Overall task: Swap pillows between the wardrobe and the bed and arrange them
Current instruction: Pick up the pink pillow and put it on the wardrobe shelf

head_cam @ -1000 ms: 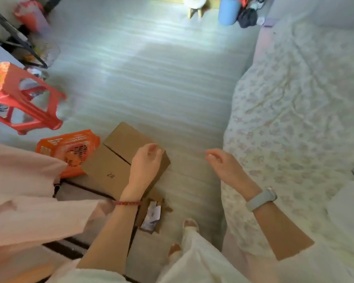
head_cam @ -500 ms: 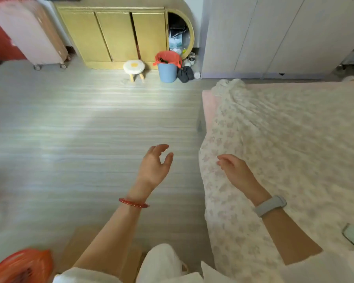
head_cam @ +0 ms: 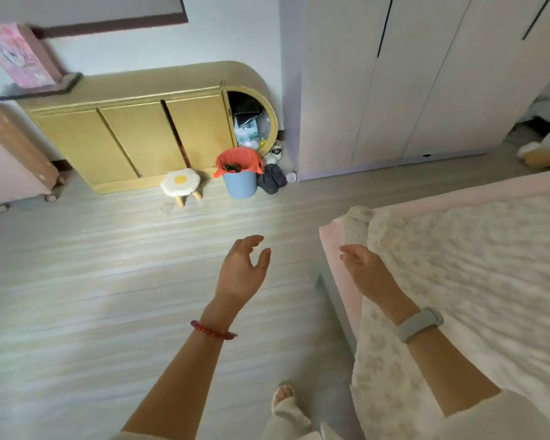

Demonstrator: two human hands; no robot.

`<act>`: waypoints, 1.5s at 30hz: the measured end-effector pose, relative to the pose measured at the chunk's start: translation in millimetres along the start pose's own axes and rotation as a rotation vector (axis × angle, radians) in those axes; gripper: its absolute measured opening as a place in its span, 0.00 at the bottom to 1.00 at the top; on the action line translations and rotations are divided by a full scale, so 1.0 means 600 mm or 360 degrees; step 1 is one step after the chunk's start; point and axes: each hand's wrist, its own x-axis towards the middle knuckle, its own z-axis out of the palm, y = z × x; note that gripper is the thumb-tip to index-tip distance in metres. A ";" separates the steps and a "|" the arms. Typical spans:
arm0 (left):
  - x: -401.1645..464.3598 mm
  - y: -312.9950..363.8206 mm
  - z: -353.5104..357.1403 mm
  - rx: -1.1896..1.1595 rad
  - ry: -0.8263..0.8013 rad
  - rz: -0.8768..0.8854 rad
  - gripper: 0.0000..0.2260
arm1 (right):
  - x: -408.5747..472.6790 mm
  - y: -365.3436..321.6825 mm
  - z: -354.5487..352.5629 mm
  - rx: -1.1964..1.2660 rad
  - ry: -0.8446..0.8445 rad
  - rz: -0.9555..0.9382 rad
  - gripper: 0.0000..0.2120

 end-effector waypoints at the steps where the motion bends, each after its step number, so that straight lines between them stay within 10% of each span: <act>1: 0.056 0.003 -0.003 0.0001 -0.0003 0.0022 0.13 | 0.041 -0.021 -0.005 -0.0027 0.0032 -0.0006 0.14; 26: 1.167 -0.014 0.129 0.0115 -0.0407 0.0276 0.12 | 1.068 -0.286 -0.029 0.0200 0.0279 0.0253 0.13; 45: 1.558 0.432 0.793 0.0026 -0.1457 0.1110 0.13 | 1.348 -0.001 -0.500 0.0524 0.1403 0.1030 0.11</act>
